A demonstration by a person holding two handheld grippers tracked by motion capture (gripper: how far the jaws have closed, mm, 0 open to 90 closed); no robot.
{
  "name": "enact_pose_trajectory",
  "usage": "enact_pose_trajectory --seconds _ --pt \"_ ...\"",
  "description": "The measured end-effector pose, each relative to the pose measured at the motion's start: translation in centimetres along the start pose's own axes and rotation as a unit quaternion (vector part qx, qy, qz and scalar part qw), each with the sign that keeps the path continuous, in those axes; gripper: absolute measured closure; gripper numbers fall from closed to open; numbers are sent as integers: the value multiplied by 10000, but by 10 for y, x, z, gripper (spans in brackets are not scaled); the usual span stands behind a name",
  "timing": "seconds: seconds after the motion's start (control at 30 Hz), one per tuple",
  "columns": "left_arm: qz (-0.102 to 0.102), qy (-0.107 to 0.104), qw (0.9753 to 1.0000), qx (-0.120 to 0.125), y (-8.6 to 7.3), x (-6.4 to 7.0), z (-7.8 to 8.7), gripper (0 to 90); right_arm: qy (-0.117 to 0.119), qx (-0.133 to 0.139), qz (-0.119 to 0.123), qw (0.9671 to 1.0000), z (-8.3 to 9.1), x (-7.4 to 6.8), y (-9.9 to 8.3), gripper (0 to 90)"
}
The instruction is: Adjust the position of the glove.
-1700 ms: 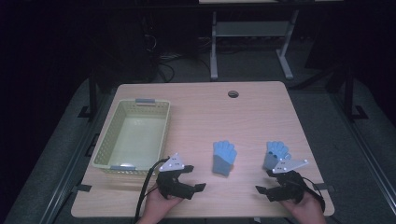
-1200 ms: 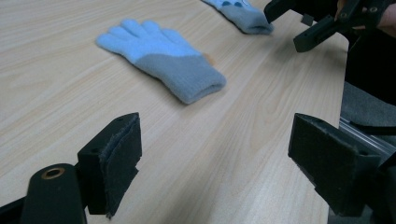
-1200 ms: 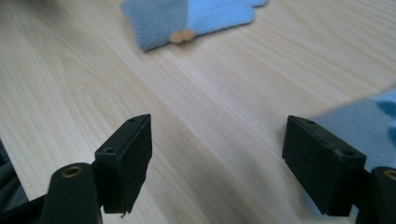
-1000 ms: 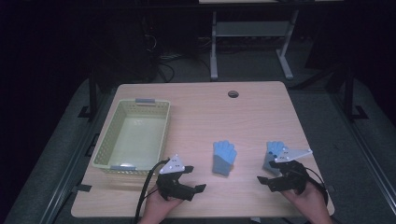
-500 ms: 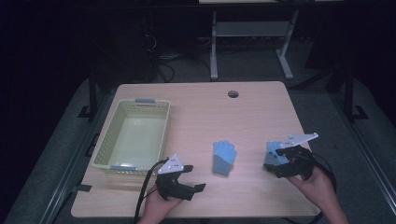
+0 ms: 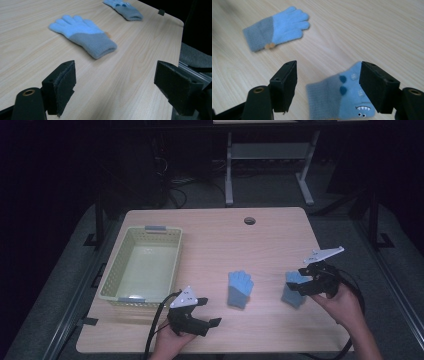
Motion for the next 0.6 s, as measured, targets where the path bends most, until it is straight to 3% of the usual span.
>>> enact_pose_trajectory --seconds 0.4,0.6 --pt "20 35 10000 58 0 -2 3 175 -85 -267 -420 9987 -20 31 -6 330" --pt "-8 23 10000 12 0 -1 1 175 -6 -569 -510 9971 -30 36 -14 356"
Point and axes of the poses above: each handheld gripper's, and its own axes: z roughly backward along the jaws, y roughly out of its top, x roughly to its right, the point moved 6 cm from there along -z, roughly forward along the jaws, and after that the axes turned 12 degrees about x, right-handed, at the moved point
